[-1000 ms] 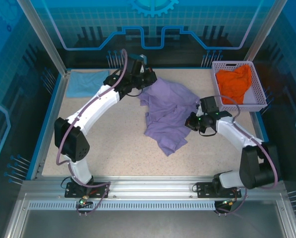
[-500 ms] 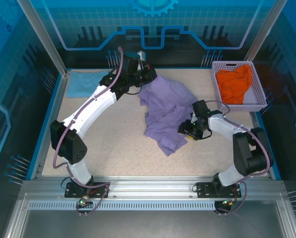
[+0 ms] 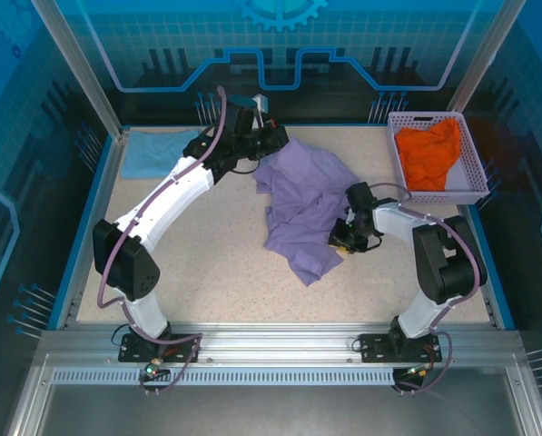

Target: Fold and stack the t-shirts

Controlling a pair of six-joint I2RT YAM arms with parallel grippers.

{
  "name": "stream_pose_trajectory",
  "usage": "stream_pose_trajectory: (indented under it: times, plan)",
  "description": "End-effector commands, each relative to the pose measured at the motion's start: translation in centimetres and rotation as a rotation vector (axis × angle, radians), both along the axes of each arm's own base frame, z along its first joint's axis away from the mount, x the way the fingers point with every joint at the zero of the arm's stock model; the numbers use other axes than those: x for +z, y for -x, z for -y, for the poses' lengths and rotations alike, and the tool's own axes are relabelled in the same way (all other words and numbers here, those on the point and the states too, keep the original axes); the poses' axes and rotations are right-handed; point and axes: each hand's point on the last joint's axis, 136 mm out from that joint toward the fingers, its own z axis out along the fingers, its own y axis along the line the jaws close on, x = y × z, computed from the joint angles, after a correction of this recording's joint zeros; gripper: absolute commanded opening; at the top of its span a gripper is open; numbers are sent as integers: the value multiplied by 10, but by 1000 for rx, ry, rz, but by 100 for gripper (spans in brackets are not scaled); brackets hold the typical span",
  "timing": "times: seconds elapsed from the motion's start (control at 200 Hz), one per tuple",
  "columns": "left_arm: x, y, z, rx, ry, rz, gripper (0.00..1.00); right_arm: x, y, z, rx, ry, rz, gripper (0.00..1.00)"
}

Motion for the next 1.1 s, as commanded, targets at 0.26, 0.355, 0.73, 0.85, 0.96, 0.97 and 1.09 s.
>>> stream_pose_trajectory:
  times: [0.26, 0.355, 0.73, 0.85, 0.96, 0.97, 1.09]
  plan:
    - [38, 3, -9, -9, -13, 124, 0, 62, -17, -2, 21, -16, 246, 0]
    - [75, 10, -26, 13, 10, 199, 0, 109, -16, -3, 36, -48, 368, 0]
    - [261, 95, -147, 239, 91, 627, 0, 313, 25, 0, 156, -149, 869, 0]
    - [308, 145, -175, 304, 91, 773, 0, 358, 44, 3, 179, -168, 990, 0]
    - [342, 190, -196, 346, 104, 890, 0, 390, 60, 1, 207, -212, 1073, 0]
    - [344, 194, -197, 349, 105, 900, 0, 393, 62, 1, 211, -218, 1080, 0]
    - [371, 232, -217, 404, 102, 998, 0, 418, 73, 1, 216, -245, 1143, 0]
